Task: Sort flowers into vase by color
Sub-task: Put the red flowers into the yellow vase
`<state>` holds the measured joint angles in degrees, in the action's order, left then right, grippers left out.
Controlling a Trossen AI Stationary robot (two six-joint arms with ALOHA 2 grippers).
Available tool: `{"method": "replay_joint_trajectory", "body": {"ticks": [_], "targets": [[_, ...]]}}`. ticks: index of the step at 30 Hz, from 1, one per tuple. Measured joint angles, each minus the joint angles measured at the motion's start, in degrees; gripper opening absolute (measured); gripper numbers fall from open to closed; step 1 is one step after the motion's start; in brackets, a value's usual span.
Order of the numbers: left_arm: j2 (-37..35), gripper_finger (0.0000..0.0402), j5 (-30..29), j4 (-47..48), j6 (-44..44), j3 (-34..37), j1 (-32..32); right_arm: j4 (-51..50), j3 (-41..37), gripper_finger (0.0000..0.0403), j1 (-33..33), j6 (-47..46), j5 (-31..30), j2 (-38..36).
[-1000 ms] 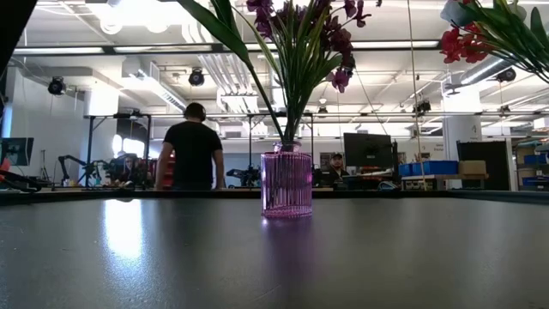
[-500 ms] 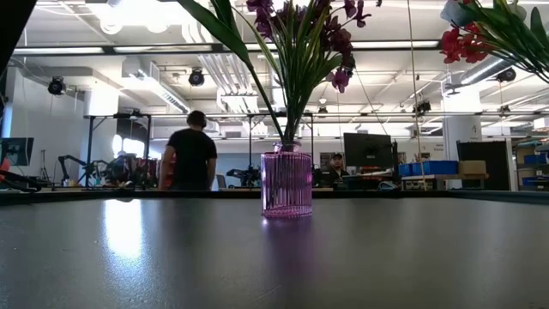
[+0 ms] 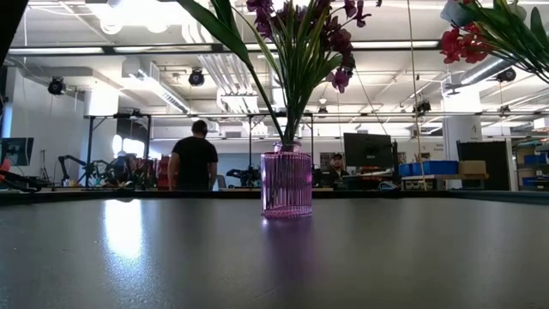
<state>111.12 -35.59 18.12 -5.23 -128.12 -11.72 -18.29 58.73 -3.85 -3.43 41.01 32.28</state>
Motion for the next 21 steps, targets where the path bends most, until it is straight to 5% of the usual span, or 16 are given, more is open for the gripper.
{"method": "replay_joint_trajectory", "body": {"ticks": [14,21], "targets": [[-0.2,0.0157,-3.4,2.3,2.9,2.7,0.3,4.1,-20.1,0.0009,8.0,2.0,5.1,-10.2],[-0.3,0.0157,-4.0,8.8,8.3,2.7,0.0,-15.4,-19.1,0.0009,8.0,10.4,1.3,-16.3]]}}
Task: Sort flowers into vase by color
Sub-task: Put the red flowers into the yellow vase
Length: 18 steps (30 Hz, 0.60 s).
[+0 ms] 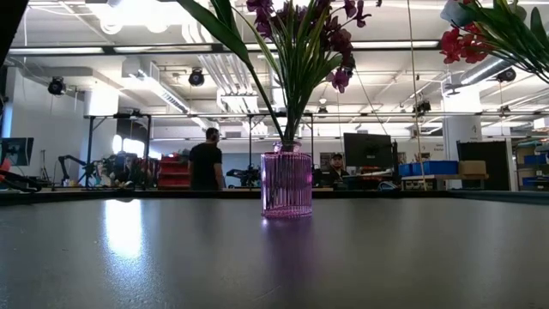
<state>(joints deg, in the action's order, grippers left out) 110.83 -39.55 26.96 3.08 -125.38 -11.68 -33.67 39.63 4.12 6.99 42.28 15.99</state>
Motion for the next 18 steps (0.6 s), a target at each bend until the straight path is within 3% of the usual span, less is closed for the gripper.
{"method": "replay_joint_trajectory", "body": {"ticks": [10,18], "targets": [[0.0,0.0157,-2.4,1.4,1.6,0.2,-1.1,-4.0,0.2,0.0009,0.0,0.1,-12.4,-10.7],[0.0,0.0157,-4.3,1.4,2.0,0.2,-2.4,-3.8,-1.0,0.0009,0.0,-1.5,-16.6,-15.4]]}}
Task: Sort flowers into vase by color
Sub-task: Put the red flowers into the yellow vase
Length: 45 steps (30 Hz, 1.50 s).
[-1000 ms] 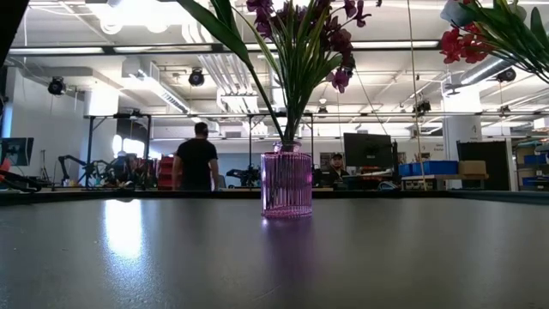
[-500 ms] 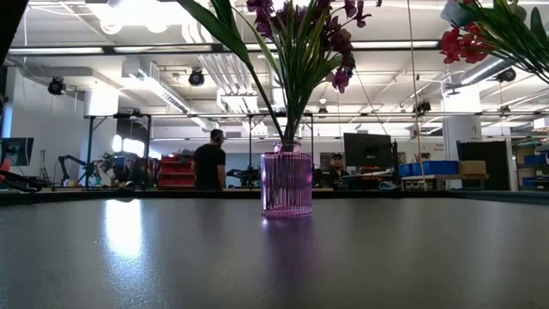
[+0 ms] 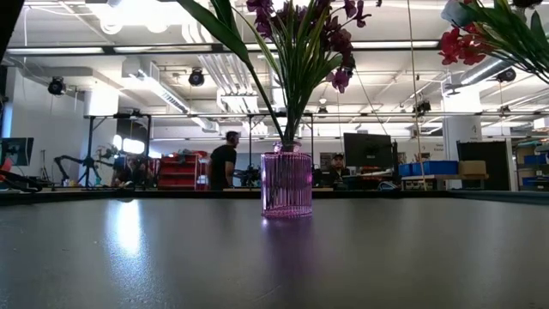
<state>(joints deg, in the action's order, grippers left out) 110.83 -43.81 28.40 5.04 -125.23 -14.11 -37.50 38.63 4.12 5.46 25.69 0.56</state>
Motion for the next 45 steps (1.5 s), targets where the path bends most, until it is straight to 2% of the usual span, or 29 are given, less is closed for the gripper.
{"method": "replay_joint_trajectory", "body": {"ticks": [5,10,14,19,27,38,40,43,45], "targets": [[0.0,0.0157,-0.2,0.0,0.0,0.0,-0.6,1.3,-0.7,0.0009,0.0,-10.2,-10.2,0.3],[0.0,0.0157,-0.7,0.1,0.0,0.0,-0.7,0.4,-2.8,0.0009,0.0,-19.0,-15.1,-0.4],[0.0,0.0157,-0.8,1.6,0.4,0.0,-1.0,-2.6,-3.0,0.0009,0.0,-17.4,-15.1,-0.3],[0.0,0.0157,-0.8,2.8,0.6,0.0,-1.5,-2.2,-3.0,0.0009,0.0,-14.9,-9.8,-0.4],[0.0,0.0157,-0.8,3.1,0.6,0.0,-1.7,-5.1,-3.0,0.0009,0.0,-18.9,-15.4,-0.3],[0.0,0.0157,-0.9,5.3,1.2,0.0,-3.1,-3.7,-4.7,0.0009,0.0,-16.5,-10.6,-0.4],[0.0,0.0157,-1.7,5.5,1.3,0.0,-3.2,-3.8,-4.7,0.0009,0.0,-17.2,-11.4,-0.4],[0.0,0.0157,-2.2,5.8,1.5,0.0,-3.2,-5.6,-4.6,0.0009,0.0,-19.8,-17.8,-0.4],[0.0,0.0157,-2.2,6.0,1.7,0.0,-3.3,-5.6,-4.6,0.0009,0.0,-19.8,-17.5,-0.4]]}}
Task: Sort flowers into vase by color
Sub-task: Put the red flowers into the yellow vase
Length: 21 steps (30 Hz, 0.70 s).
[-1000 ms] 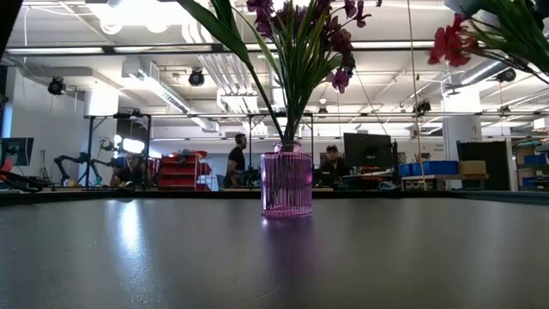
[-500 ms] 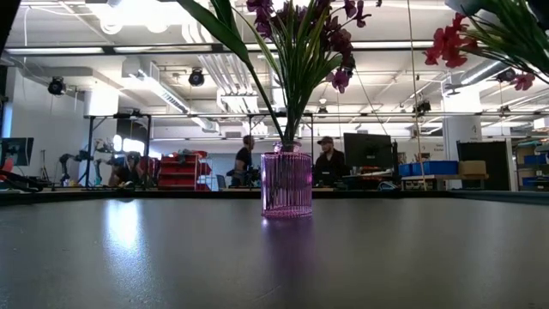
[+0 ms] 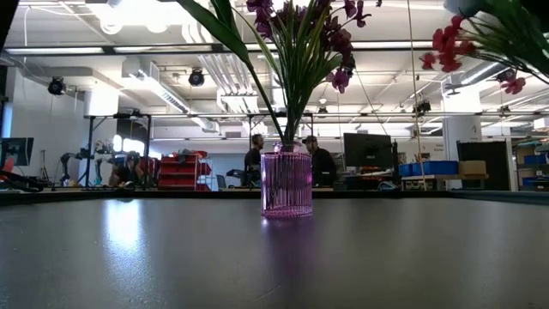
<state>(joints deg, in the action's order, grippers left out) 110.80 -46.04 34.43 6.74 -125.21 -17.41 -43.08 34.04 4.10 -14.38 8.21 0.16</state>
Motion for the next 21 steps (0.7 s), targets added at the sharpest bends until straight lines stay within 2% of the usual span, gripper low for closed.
{"method": "replay_joint_trajectory", "body": {"ticks": [6,12,21], "targets": [[0.0,0.0157,0.0,0.1,0.1,0.0,-0.6,1.0,-0.1,0.0009,0.0,1.3,6.7,0.0],[0.0,0.0157,-0.1,0.1,0.3,0.0,-0.8,10.3,-2.0,0.0009,0.0,2.2,13.5,0.0],[0.0,0.0157,-0.1,0.2,0.3,0.0,-0.8,18.6,-2.4,0.0009,0.0,0.7,12.8,0.0]]}}
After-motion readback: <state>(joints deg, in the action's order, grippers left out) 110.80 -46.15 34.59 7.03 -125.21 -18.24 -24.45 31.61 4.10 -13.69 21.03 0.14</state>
